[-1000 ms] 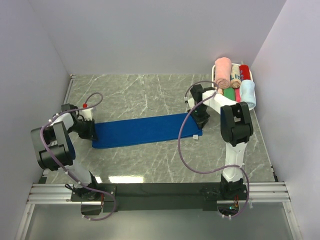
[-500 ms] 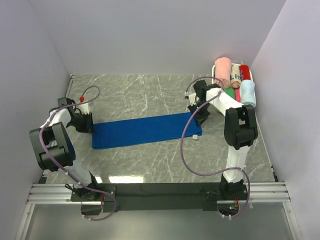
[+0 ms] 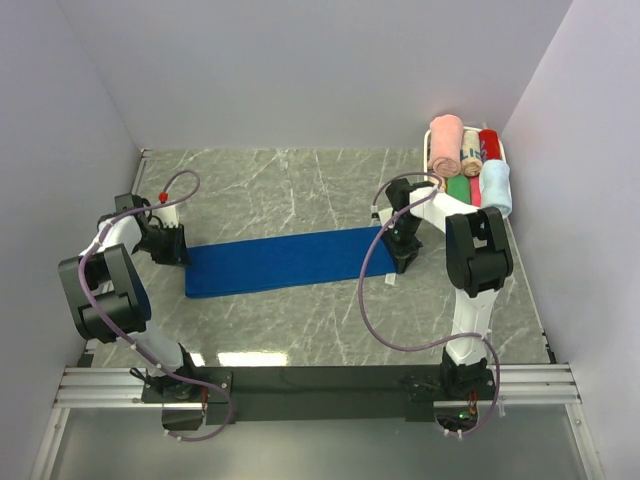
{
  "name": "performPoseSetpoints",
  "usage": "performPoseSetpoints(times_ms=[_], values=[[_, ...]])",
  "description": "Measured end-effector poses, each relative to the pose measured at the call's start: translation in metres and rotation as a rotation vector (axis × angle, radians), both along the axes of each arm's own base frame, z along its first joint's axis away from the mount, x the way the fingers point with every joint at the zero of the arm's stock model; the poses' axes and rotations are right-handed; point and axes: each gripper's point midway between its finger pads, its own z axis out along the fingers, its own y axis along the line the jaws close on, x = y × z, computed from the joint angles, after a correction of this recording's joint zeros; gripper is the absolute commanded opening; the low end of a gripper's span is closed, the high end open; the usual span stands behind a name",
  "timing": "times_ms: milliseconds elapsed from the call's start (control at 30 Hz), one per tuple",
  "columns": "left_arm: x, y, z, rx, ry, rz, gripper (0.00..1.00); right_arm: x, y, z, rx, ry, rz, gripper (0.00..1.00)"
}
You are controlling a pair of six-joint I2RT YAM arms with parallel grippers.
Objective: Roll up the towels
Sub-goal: Fold the towel
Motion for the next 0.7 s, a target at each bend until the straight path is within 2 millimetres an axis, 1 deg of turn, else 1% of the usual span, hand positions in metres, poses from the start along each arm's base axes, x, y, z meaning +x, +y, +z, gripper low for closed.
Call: performPoseSetpoints(times_ms=[167, 233, 267, 400, 433, 467, 500, 533, 700], values=[[0.001, 0.0, 0.002, -0.002, -0.003, 0.0, 0.21, 0.004, 0.001, 0.005, 0.006, -0.016, -0.016, 0.3], [0.002, 0.0, 0.003, -0.001, -0.005, -0.001, 0.24, 0.008, 0.003, 0.01, 0.022, -0.04, -0.027, 0.31], [0.003, 0.001, 0.005, 0.0, -0.006, -0.001, 0.25, 0.011, 0.004, 0.014, 0.031, -0.058, -0.039, 0.33], [0.01, 0.003, 0.013, 0.007, -0.026, -0.001, 0.28, 0.025, 0.001, 0.032, 0.049, -0.134, -0.091, 0.35], [0.012, 0.004, 0.015, 0.01, -0.033, 0.0, 0.28, 0.029, 0.0, 0.036, 0.051, -0.148, -0.104, 0.41], [0.014, 0.005, 0.017, 0.012, -0.039, 0.0, 0.28, 0.032, 0.0, 0.038, 0.053, -0.156, -0.119, 0.42], [0.016, 0.005, 0.019, 0.014, -0.046, 0.0, 0.28, 0.035, -0.001, 0.039, 0.053, -0.164, -0.132, 0.44], [0.017, 0.006, 0.02, 0.015, -0.049, -0.001, 0.28, 0.037, -0.002, 0.039, 0.053, -0.166, -0.146, 0.55], [0.019, 0.005, 0.022, 0.009, -0.054, -0.001, 0.29, 0.039, -0.006, 0.031, 0.038, -0.142, -0.206, 0.56]])
